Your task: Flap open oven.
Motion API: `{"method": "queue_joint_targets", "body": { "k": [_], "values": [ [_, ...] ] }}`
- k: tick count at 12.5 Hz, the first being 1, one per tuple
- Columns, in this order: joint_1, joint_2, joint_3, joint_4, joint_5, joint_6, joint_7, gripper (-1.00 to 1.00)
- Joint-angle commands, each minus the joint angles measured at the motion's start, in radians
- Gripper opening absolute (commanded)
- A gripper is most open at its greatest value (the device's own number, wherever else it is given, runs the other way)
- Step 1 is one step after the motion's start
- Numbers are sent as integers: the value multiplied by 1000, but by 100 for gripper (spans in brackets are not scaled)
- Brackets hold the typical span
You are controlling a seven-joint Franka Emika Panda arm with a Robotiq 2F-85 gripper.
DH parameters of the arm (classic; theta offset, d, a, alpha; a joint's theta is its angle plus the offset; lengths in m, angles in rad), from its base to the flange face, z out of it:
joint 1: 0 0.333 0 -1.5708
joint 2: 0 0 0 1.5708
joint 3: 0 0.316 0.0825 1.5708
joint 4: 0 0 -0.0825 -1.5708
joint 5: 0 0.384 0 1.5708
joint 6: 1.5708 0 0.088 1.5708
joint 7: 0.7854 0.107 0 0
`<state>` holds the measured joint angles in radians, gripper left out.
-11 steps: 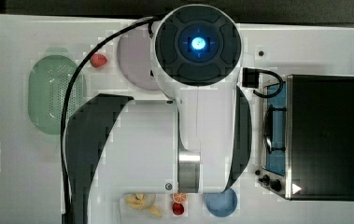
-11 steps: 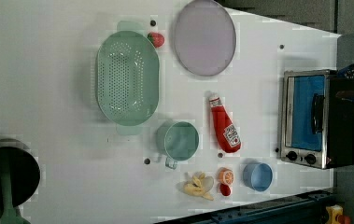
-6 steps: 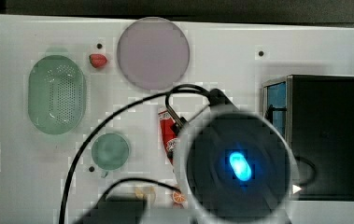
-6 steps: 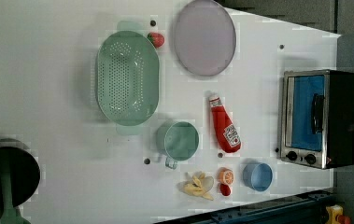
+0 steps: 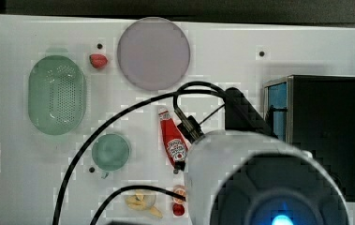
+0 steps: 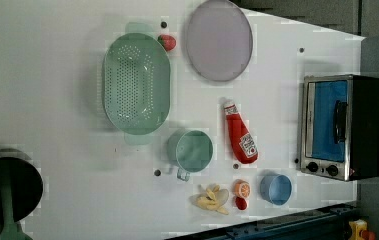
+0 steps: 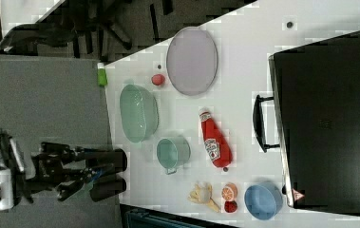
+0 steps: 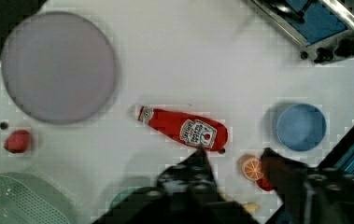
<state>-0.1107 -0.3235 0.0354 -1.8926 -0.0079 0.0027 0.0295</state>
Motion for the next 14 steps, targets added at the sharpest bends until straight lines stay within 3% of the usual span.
{"method": "queue_joint_targets", "body": {
  "k": [1,2,4,7,11,14],
  "values": [
    [-6,45,-15,-16,1,2,-40,-55],
    [-7,52,-27,-16,0,3,-43,-65],
    [-8,72,-63,-19,-1,8,-120,-65],
    [-10,111,-139,-45,-16,54,-404,-65],
    [-16,161,-235,-129,-63,254,-822,-65],
    [-19,194,-305,-220,-75,437,-1001,-65]
  ]
}}
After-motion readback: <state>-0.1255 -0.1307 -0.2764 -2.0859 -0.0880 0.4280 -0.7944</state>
